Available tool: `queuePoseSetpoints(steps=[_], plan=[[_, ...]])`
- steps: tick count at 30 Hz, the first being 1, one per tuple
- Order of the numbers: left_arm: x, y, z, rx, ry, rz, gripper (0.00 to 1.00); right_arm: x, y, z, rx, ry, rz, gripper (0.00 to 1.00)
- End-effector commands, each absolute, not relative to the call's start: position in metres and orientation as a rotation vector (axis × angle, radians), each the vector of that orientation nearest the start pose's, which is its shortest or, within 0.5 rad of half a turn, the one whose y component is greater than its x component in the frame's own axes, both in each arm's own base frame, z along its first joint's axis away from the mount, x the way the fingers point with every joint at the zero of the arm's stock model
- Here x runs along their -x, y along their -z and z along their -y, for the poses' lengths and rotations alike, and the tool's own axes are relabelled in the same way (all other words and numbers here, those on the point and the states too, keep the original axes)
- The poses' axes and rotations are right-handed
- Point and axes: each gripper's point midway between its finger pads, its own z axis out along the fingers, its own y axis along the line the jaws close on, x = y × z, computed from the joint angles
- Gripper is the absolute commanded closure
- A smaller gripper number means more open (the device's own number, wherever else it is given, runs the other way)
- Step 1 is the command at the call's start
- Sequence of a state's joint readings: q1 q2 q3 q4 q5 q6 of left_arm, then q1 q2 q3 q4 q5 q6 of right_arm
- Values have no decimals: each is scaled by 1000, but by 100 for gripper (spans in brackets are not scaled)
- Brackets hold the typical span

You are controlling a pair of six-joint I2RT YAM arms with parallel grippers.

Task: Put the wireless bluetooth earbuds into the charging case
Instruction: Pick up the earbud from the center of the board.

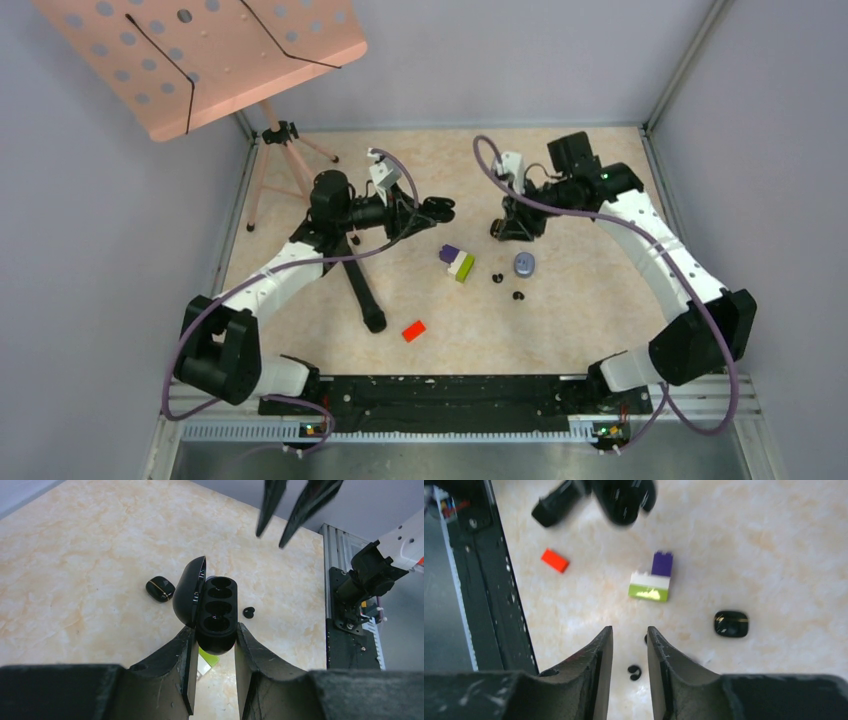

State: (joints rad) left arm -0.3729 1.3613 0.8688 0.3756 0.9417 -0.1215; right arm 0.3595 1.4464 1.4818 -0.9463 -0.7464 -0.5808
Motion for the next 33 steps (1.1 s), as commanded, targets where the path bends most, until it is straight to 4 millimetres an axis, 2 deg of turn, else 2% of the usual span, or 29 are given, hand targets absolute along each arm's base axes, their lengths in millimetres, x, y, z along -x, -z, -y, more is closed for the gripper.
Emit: queuePoseSetpoints(steps=[1,6,11,19,33], plan=[[-297,-265,261,-866,1132,-1489,100,-252,-176,-184,1457,-720,-2074,74],[-298,-262,253,-841,1117,-1530,100,-230,-111,-161,1481,-686,-2270,79],[-295,-261,249,-829,1122,-1556,100,-237,-81,-152,1569,-621,-2273,80],[-296,-263,247,-814,1126,-1577,100,-255,-52,-154,1619,-601,-2280,82],[-303,-256,236,-749,1114,-1634,100,-249,-29,-152,1694,-620,-2246,79]])
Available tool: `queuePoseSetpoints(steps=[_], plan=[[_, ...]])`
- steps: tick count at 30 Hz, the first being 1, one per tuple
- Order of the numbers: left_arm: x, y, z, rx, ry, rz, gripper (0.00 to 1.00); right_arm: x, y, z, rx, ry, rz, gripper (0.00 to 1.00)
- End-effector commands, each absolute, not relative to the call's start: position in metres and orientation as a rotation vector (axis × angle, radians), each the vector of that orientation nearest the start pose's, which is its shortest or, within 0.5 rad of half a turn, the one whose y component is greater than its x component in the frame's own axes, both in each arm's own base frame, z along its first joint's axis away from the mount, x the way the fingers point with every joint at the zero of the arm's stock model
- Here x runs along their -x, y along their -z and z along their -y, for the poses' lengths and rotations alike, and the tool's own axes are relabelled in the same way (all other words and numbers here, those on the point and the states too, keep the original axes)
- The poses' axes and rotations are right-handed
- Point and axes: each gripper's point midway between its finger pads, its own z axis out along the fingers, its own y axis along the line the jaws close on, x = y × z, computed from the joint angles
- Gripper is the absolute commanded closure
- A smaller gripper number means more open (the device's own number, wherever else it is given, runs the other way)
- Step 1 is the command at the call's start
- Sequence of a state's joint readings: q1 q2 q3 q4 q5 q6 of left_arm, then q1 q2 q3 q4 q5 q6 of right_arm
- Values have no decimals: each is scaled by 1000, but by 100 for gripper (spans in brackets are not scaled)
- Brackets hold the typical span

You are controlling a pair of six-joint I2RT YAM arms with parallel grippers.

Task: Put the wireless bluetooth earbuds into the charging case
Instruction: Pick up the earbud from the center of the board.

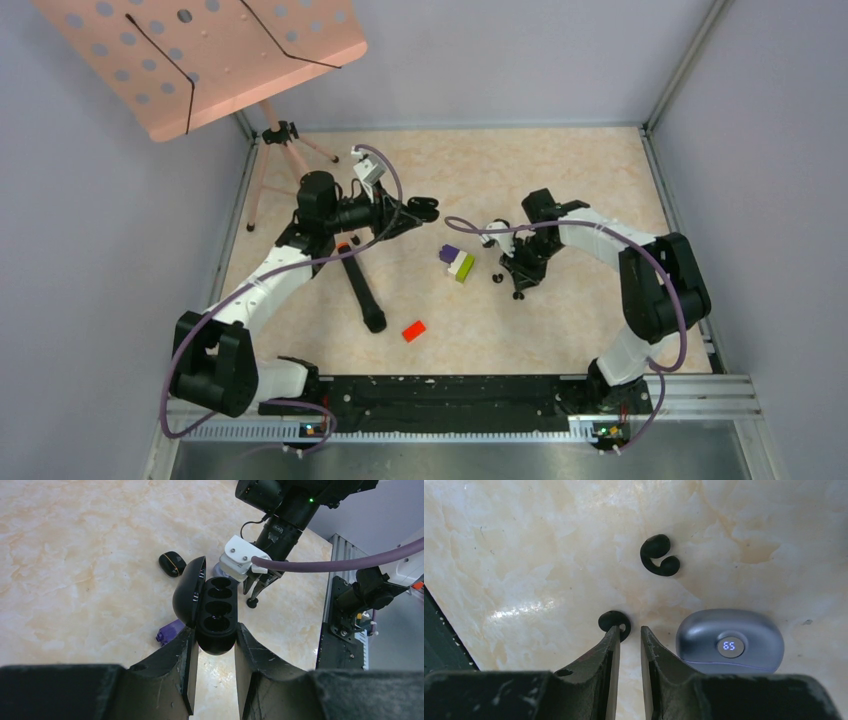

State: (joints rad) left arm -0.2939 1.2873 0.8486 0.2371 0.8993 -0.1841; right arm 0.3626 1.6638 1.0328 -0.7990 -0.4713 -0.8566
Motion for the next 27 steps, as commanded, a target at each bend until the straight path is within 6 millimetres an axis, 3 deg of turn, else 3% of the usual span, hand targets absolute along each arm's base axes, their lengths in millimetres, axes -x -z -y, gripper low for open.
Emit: queuePoseSetpoints(steps=[1,27], plan=[[-304,-256,235,-747,1112,-1636,100,-247,-28,-152,1700,-624,-2244,78],[-305,-245,232,-735,1088,-1652,100,-224,-27,-156,1697,-752,-2259,78]])
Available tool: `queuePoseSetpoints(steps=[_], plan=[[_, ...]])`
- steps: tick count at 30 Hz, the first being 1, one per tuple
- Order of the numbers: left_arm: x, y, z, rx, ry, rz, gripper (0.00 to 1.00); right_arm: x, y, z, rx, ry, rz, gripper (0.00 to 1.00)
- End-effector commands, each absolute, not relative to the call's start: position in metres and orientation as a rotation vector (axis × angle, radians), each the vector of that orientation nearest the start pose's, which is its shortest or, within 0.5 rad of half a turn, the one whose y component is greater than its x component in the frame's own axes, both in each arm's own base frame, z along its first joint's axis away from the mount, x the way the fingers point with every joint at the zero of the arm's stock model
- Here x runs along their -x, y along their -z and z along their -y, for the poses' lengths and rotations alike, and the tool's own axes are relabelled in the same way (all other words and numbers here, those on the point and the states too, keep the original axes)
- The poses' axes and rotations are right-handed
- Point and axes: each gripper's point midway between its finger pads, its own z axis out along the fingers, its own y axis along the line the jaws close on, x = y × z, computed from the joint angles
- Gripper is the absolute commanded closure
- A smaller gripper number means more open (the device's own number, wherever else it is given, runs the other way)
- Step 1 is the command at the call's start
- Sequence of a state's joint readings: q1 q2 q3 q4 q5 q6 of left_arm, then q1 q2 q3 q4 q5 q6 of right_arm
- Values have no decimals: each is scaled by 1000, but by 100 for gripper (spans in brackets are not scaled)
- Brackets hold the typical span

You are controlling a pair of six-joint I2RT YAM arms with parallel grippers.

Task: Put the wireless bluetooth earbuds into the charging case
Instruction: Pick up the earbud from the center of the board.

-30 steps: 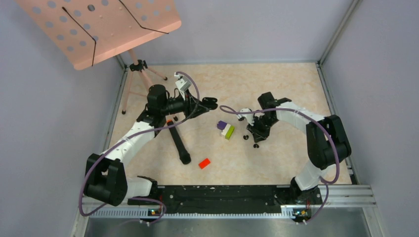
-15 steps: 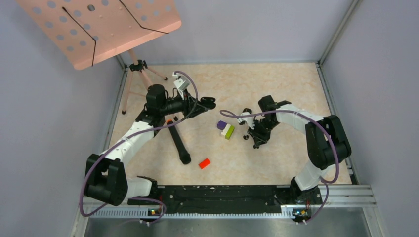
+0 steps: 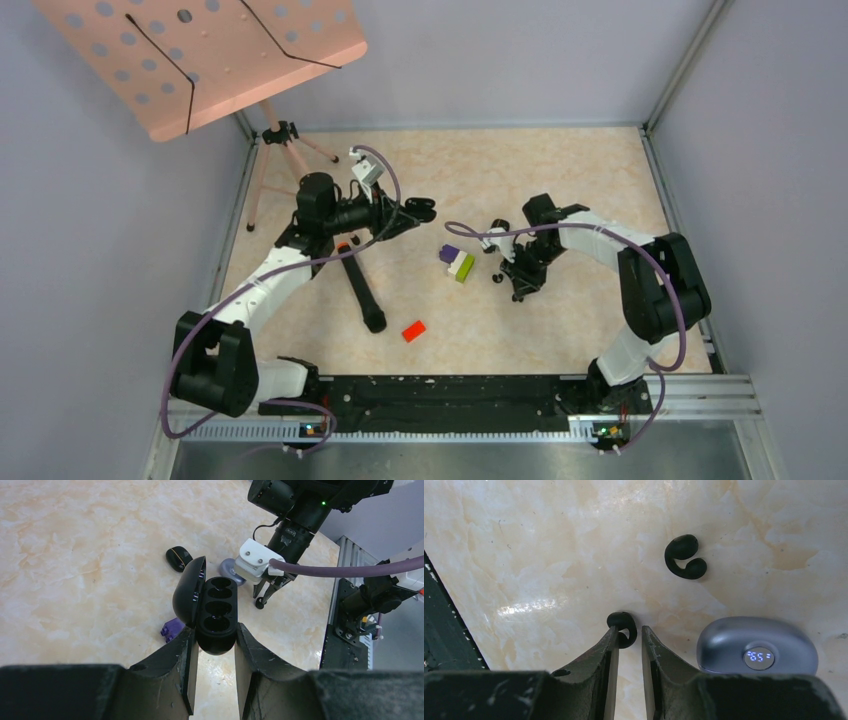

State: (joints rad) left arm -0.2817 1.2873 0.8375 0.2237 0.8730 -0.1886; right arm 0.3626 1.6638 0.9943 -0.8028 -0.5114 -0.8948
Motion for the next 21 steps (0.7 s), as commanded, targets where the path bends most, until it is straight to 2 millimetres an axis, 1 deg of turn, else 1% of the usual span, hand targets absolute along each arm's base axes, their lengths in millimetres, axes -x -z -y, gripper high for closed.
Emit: queuePoseSetpoints(steps=[1,5,9,12,14,17,19,21], plan=[[-305,-245,231,-734,1088,-1653,100,-223,-27,-155,1695,-757,-2264,79],[-305,-243,231,-733,1085,-1655,100,-220,-27,-155,1699,-767,-2270,82],[-305,-242,231,-731,1085,-1658,100,-221,-32,-156,1696,-771,-2266,91],[-306,-242,231,-731,1084,-1657,100,-224,-43,-159,1686,-772,-2249,97],[-305,-243,232,-736,1089,-1654,100,-228,-56,-161,1679,-763,-2226,99],[-306,-241,232,-738,1095,-1655,100,-233,-86,-165,1666,-741,-2163,100],[-306,-241,234,-743,1104,-1650,100,-238,-112,-170,1652,-734,-2103,100],[-306,-242,235,-754,1111,-1636,100,-244,-143,-176,1631,-719,-2031,100]])
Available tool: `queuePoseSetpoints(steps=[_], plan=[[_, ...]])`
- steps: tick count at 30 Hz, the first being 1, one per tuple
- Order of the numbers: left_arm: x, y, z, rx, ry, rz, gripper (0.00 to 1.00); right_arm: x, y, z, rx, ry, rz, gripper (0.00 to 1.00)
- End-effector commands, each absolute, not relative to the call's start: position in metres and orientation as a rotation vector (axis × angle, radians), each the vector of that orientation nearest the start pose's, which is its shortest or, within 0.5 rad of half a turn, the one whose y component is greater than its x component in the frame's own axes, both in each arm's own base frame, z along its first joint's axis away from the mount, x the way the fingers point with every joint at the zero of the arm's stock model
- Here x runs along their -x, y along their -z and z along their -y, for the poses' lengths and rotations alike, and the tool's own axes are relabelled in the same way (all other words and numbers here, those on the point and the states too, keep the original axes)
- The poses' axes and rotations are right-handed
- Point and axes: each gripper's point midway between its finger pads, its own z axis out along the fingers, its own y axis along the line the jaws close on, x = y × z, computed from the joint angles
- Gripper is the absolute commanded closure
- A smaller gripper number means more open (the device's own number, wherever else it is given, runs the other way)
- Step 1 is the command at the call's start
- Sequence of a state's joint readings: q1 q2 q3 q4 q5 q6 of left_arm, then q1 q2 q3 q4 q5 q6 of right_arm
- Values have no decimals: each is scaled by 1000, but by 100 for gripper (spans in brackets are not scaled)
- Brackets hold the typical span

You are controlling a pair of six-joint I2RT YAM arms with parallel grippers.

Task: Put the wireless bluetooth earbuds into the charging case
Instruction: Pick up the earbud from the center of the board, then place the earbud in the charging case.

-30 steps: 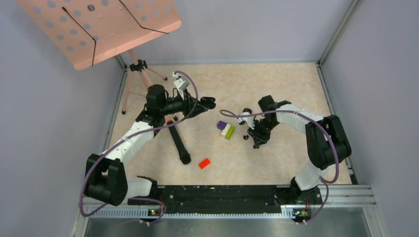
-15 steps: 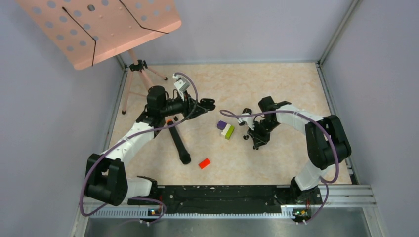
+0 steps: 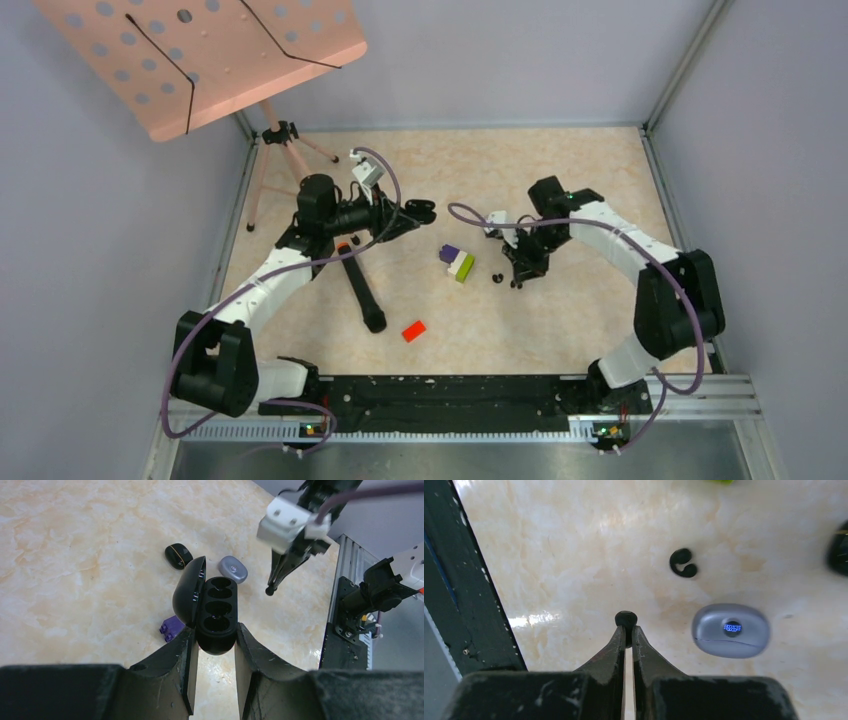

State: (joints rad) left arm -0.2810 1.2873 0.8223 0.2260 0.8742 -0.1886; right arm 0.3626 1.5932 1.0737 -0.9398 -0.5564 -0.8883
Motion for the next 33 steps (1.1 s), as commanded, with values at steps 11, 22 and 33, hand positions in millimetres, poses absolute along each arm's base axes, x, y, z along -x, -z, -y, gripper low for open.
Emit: queuePoseSetpoints(steps=[11,22,33], plan=[[-291,-257,258,-971,1172,-1473,100,-272,-299,-247,1515,-745,-1619,100],[-285,-272,264,-1093,1174,-1362,100,-278,-325,-301,1541,-857,-1495,100],[-282,-281,266,-1147,1150,-1285,100,-277,-323,-318,1558,-892,-1477,100]])
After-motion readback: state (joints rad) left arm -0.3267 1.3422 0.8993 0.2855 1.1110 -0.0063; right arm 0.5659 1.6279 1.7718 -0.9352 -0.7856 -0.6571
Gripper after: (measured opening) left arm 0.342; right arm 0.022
